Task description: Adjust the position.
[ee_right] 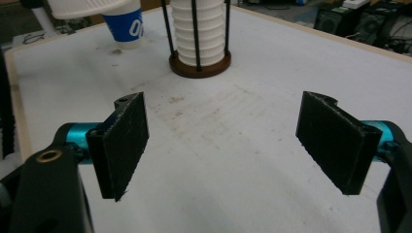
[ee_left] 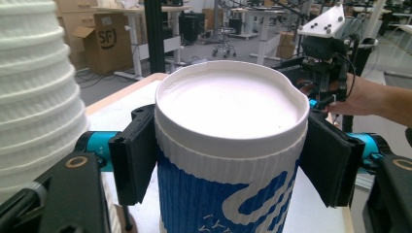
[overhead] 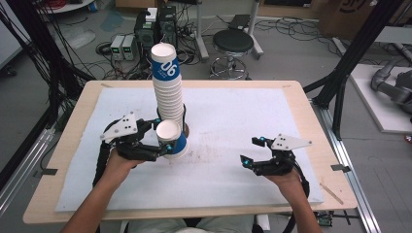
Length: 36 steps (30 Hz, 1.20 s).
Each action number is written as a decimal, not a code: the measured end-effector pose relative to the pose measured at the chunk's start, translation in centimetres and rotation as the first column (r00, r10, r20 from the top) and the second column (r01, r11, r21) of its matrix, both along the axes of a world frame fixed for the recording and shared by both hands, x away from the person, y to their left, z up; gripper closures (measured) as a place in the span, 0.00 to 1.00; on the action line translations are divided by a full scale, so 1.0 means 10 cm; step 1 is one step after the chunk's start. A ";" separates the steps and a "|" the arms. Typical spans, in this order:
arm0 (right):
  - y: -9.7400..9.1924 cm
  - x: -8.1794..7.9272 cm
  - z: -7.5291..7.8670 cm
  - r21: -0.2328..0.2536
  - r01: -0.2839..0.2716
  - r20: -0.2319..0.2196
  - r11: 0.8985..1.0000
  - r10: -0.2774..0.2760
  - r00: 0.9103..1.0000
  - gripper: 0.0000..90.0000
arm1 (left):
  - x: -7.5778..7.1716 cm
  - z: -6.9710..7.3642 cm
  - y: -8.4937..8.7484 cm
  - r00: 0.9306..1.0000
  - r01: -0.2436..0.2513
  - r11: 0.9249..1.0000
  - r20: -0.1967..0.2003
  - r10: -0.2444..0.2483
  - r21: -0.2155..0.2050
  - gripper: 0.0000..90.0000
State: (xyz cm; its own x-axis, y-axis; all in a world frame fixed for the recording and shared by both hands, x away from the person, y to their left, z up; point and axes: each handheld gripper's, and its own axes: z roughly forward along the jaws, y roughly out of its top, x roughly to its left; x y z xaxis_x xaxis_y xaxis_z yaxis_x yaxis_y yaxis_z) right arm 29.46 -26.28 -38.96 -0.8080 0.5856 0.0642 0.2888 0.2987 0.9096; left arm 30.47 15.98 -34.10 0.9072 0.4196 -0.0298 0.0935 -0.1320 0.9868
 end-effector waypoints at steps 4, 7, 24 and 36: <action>0.06 -0.03 0.02 -0.002 -0.034 0.006 0.999 0.034 0.999 0.22 | -0.01 -0.04 -0.08 1.000 0.014 1.000 -0.005 -0.014 -0.004 0.31; 0.09 -0.06 0.02 -0.001 -0.067 0.000 0.998 0.067 0.998 0.22 | -0.02 -0.07 -0.14 1.000 0.026 1.000 -0.008 -0.026 0.002 0.31; 0.36 -0.13 0.06 0.050 -0.192 0.008 0.980 0.192 0.981 0.22 | -0.08 -0.16 -0.36 0.994 0.105 0.994 -0.007 -0.105 -0.031 0.31; 0.47 -0.15 0.07 0.076 -0.233 0.010 0.970 0.233 0.973 0.22 | -0.10 -0.22 -0.47 0.988 0.151 0.988 -0.023 -0.152 -0.031 0.31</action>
State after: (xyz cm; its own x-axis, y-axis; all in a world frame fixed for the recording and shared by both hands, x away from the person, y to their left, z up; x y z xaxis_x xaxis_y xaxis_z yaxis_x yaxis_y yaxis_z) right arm 27.98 -21.55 -38.27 -0.9216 0.3750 0.1001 0.2183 0.2876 0.9326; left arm 29.50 11.29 -36.32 0.9590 0.2760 -0.0637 0.0997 -0.1181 0.9880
